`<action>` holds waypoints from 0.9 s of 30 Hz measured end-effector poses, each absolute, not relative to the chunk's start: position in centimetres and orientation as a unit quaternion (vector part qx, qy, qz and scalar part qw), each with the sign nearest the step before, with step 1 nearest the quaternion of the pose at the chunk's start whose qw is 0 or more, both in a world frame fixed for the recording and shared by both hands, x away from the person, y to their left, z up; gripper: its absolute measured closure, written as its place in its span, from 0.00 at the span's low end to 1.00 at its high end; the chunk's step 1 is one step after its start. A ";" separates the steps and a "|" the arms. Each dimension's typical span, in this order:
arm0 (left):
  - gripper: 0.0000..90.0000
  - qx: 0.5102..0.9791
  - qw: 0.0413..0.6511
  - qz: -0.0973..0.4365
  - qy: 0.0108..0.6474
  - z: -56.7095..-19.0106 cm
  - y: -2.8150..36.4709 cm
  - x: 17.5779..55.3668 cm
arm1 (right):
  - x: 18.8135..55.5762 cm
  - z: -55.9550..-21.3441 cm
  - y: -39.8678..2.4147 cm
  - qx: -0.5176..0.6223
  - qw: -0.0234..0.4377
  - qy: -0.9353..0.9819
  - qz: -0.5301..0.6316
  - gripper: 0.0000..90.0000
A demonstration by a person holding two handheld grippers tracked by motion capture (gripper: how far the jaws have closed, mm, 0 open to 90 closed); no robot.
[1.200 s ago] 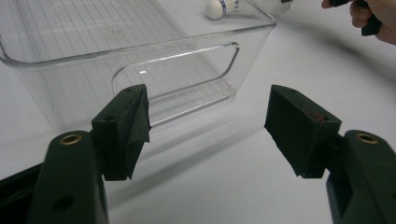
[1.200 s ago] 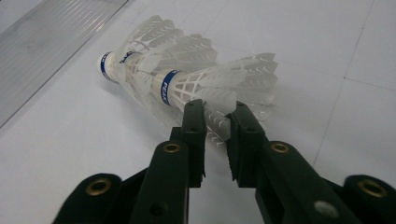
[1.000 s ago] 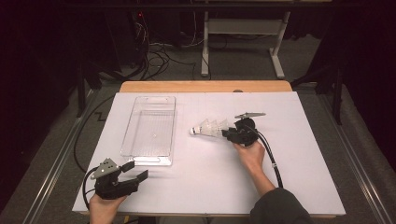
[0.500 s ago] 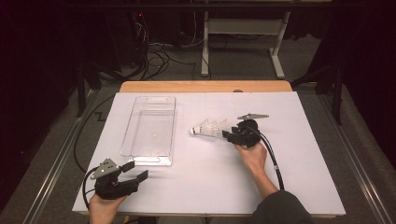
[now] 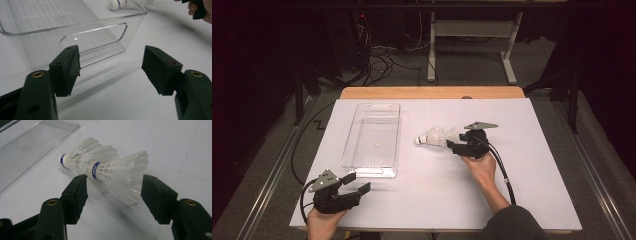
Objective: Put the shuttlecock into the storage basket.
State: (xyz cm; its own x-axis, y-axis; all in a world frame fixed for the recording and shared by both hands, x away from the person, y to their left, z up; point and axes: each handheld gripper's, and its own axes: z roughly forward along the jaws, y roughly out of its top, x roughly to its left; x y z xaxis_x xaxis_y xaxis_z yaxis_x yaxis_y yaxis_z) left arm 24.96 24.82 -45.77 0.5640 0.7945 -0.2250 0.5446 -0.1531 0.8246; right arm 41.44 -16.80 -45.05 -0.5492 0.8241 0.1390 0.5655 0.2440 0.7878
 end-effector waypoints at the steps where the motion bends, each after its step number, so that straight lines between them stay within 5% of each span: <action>1: 0.35 0.748 0.472 0.132 0.448 -45.8 24.8 25.0 | 41.4 -45.0 -16.8 0.449 0.151 0.773 0.421 0.42; 27: 0.35 0.749 0.469 0.136 0.448 -45.7 24.7 24.9 | 42.3 -45.4 -15.3 0.435 0.133 0.786 0.418 0.39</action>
State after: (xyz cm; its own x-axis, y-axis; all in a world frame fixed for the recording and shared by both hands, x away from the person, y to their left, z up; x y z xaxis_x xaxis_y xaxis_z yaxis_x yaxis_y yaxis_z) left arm 24.87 24.75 -45.72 0.5623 0.7982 -0.2162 0.5426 -0.1589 0.8248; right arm 42.34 -15.27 -45.43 -0.5857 0.7956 0.1550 0.5740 0.2721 0.7723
